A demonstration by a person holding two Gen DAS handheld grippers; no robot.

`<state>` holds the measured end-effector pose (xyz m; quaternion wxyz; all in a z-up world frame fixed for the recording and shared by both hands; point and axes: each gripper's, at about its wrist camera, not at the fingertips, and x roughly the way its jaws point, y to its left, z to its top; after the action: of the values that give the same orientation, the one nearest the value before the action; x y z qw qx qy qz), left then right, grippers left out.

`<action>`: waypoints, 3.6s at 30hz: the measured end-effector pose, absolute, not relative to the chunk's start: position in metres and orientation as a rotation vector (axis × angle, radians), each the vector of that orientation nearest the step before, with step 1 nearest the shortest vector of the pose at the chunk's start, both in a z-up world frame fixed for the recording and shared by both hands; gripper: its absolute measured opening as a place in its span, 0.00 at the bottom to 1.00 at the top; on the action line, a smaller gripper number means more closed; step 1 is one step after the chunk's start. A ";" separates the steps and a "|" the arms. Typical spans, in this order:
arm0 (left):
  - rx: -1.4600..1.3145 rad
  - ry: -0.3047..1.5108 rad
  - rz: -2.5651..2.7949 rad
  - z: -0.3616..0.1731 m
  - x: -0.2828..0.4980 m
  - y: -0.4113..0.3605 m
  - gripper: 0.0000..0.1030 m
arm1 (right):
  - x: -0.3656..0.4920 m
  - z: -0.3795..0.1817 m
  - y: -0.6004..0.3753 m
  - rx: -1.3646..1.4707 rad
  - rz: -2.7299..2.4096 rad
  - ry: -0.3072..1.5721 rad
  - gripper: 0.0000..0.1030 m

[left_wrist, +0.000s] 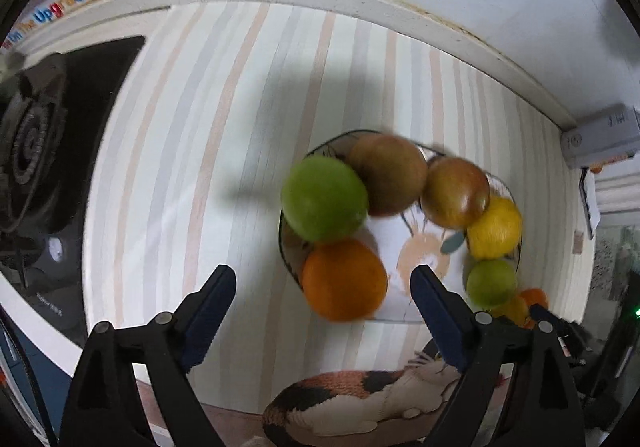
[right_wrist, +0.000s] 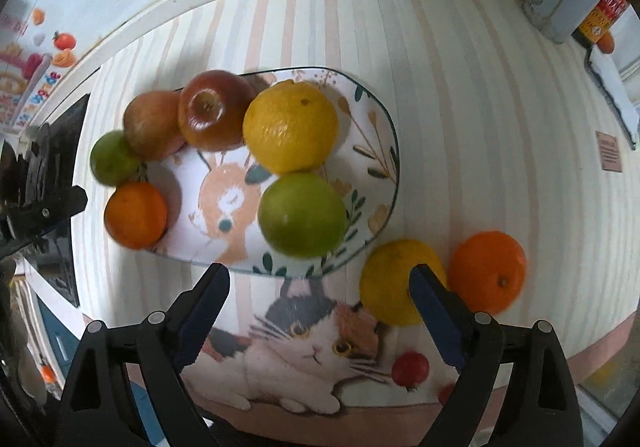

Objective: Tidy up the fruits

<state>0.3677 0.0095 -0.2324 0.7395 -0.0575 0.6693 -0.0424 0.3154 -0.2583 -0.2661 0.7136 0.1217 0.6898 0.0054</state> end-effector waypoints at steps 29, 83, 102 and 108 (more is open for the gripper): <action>0.024 1.165 -0.145 -0.089 0.218 -0.036 0.87 | 0.194 -0.077 -0.257 0.196 0.066 1.207 0.91; 0.350 1.371 -0.270 -0.237 0.271 -0.219 1.00 | 0.252 -0.315 -0.429 0.644 -0.137 1.449 0.63; 0.566 1.439 -0.391 -0.296 0.272 -0.291 0.68 | 0.201 -0.316 -0.476 0.712 -0.265 1.424 0.63; 0.636 1.365 -0.385 -0.299 0.273 -0.299 0.58 | 0.203 -0.319 -0.473 0.690 -0.257 1.433 0.63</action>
<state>0.2726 -0.2994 -0.2988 0.7130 0.2869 0.6158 -0.1735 0.2029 -0.4728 -0.3195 0.6926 0.3088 0.6416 -0.1151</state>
